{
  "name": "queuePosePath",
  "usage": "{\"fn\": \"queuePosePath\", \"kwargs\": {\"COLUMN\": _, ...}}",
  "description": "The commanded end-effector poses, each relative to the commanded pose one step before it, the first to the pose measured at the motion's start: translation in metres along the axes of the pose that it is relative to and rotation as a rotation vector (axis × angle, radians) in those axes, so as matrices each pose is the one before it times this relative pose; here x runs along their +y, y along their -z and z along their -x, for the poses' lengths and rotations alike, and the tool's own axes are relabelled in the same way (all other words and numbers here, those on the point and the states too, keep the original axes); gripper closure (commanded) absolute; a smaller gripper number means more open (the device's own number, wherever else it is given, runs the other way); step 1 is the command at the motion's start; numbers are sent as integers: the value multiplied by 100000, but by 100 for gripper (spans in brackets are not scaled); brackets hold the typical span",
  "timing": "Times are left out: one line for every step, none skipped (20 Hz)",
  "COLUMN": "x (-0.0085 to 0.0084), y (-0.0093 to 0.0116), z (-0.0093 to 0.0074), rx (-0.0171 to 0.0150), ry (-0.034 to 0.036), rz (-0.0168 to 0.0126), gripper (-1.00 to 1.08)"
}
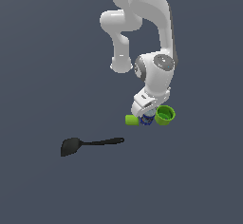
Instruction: Pick up a designated object from a clutter of objects.
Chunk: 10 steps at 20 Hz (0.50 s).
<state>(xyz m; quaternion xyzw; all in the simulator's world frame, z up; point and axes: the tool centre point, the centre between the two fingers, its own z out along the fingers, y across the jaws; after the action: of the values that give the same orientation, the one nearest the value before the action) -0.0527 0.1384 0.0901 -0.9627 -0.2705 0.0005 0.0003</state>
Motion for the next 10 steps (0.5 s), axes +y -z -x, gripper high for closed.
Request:
{"fn": "queuePosePath", "kwargs": {"x": 2, "y": -933, "z": -6, "rx": 60, "ry": 41, "rz": 10, "gripper": -92}}
{"fn": "queuePosePath", "kwargs": {"x": -24, "y": -235, "z": -14, "rx": 16, "ry": 64, "rz": 22, "gripper": -92}}
{"fn": "queuePosePath", "kwargs": {"x": 9, "y": -189, "z": -7, "rx": 0, "ry": 0, "rz": 0, "gripper": -92}}
{"fn": "queuePosePath", "kwargs": {"x": 7, "y": -134, "z": -6, "rx": 0, "ry": 0, "rz": 0, "gripper": -92}}
{"fn": "queuePosePath", "kwargs": {"x": 4, "y": -80, "z": -4, "rx": 0, "ry": 0, "rz": 0, "gripper": -92}}
{"fn": "queuePosePath", "kwargs": {"x": 2, "y": -26, "z": -2, "rx": 0, "ry": 0, "rz": 0, "gripper": -92}}
{"fn": "queuePosePath", "kwargs": {"x": 0, "y": 0, "z": 0, "rx": 0, "ry": 0, "rz": 0, "gripper": 108}}
{"fn": "queuePosePath", "kwargs": {"x": 0, "y": 0, "z": 0, "rx": 0, "ry": 0, "rz": 0, "gripper": 108}}
{"fn": "queuePosePath", "kwargs": {"x": 0, "y": 0, "z": 0, "rx": 0, "ry": 0, "rz": 0, "gripper": 108}}
{"fn": "queuePosePath", "kwargs": {"x": 0, "y": 0, "z": 0, "rx": 0, "ry": 0, "rz": 0, "gripper": 108}}
